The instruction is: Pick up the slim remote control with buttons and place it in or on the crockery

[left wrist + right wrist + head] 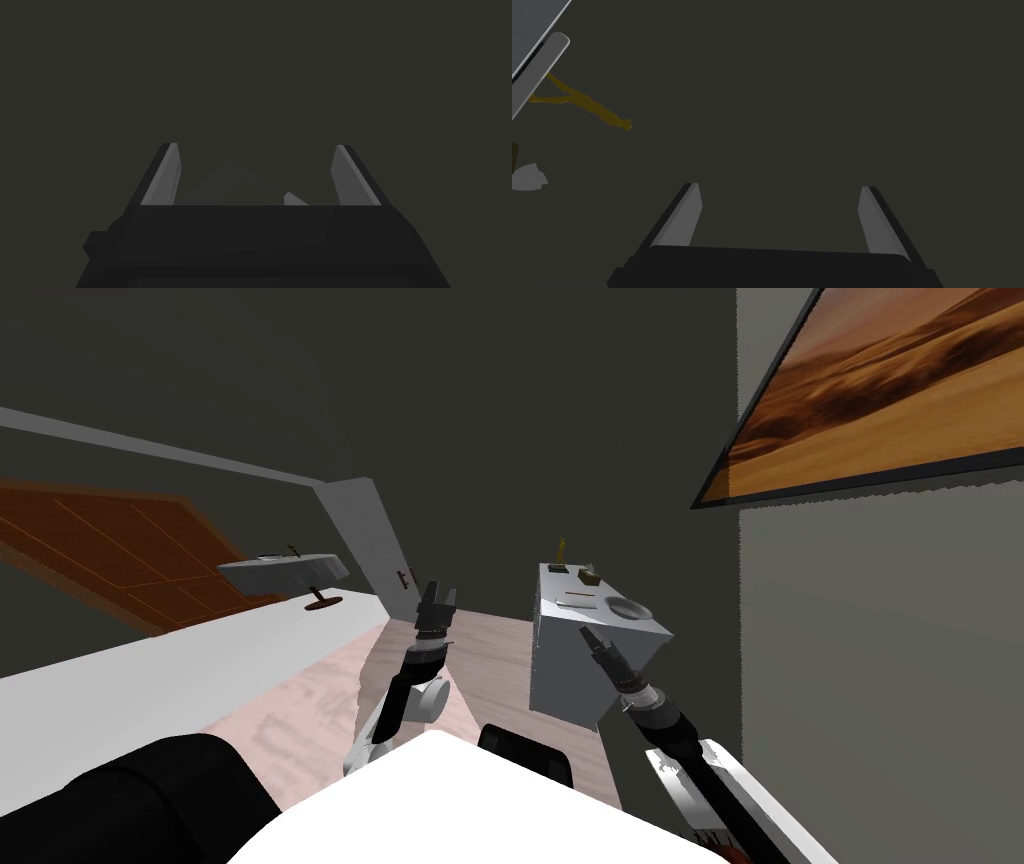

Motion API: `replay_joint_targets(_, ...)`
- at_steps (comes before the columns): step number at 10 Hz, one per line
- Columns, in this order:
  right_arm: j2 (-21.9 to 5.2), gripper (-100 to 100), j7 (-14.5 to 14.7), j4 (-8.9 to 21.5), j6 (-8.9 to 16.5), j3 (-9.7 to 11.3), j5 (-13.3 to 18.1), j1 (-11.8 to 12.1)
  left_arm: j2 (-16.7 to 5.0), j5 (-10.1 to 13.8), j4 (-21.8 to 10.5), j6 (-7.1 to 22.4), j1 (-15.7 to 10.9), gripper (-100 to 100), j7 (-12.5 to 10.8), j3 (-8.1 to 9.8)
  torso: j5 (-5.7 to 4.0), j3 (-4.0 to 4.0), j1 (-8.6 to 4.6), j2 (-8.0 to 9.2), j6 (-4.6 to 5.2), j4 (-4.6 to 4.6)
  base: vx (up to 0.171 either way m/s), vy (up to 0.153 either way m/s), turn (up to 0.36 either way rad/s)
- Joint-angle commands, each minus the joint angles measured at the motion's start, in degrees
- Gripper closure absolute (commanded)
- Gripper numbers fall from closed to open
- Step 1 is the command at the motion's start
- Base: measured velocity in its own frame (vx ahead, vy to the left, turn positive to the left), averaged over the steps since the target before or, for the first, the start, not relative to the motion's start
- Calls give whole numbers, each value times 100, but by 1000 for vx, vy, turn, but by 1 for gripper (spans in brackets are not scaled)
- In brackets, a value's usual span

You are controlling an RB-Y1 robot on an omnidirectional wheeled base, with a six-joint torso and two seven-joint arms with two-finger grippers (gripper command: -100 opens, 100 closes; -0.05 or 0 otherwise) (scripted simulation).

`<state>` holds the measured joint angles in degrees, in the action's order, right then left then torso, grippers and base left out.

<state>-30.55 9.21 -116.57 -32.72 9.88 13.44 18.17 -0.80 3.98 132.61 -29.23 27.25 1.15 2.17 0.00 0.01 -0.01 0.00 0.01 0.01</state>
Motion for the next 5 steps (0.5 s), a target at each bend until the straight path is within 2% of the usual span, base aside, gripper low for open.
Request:
replay_joint_targets(1, 0, -100, 0, 0, 0, 0, 0, -1, 0, 0, 0, 0, 0, 0, 0, 0, 0, 0, 0, 0, 0, 0, 3, 4, 13)
replay_joint_targets(5, 0, -100, 0, 0, 0, 0, 0, -1, 0, 0, 0, 0, 0, 0, 0, 0, 0, 0, -2, 1, 0, 0, 1, 1, 3)
